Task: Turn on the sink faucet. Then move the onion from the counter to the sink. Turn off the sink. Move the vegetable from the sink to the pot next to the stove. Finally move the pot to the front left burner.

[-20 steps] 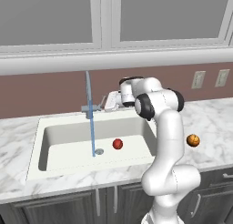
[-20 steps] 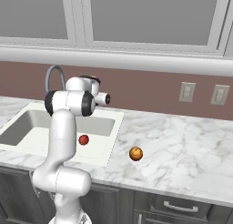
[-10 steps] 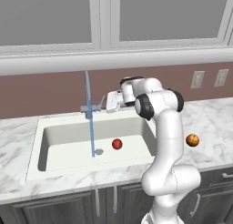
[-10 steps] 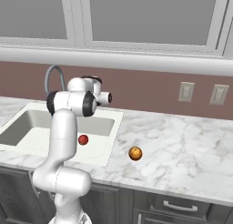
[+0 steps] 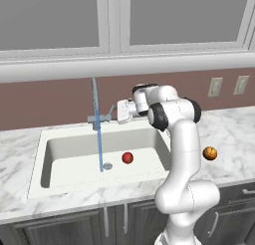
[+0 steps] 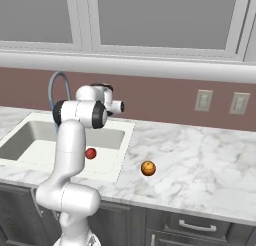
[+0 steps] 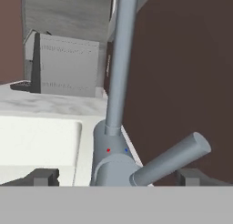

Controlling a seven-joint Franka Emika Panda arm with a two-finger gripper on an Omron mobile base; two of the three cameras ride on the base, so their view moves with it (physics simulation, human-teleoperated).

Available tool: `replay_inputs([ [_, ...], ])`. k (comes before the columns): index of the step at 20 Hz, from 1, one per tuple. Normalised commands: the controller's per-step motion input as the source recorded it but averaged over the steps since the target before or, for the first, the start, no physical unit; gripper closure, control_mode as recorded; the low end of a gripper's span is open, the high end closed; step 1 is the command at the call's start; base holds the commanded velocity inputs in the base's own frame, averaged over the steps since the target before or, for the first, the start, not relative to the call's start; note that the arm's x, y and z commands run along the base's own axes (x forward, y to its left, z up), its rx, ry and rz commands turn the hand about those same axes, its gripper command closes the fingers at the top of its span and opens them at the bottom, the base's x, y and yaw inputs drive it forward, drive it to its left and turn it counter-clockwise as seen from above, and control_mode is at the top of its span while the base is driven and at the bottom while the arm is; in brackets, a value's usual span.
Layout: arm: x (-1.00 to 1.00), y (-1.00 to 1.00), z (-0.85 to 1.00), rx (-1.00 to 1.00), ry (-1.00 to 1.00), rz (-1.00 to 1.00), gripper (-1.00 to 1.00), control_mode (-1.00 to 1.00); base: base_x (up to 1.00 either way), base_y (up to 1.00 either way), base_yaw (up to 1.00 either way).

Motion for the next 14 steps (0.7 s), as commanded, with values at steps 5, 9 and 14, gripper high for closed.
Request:
replay_inputs([
  [5, 0.00, 0.55, 0.20, 0.00, 0.00, 0.01, -1.00, -1.00, 0.00, 0.00, 0.00],
  [9, 0.00, 0.54, 0.19, 0.00, 0.00, 0.00, -1.00, -1.00, 0.00, 0.00, 0.00],
  [14, -0.01, 0.44, 0.16, 0.00, 0.00, 0.00, -1.00, -1.00, 0.00, 0.00, 0.00],
])
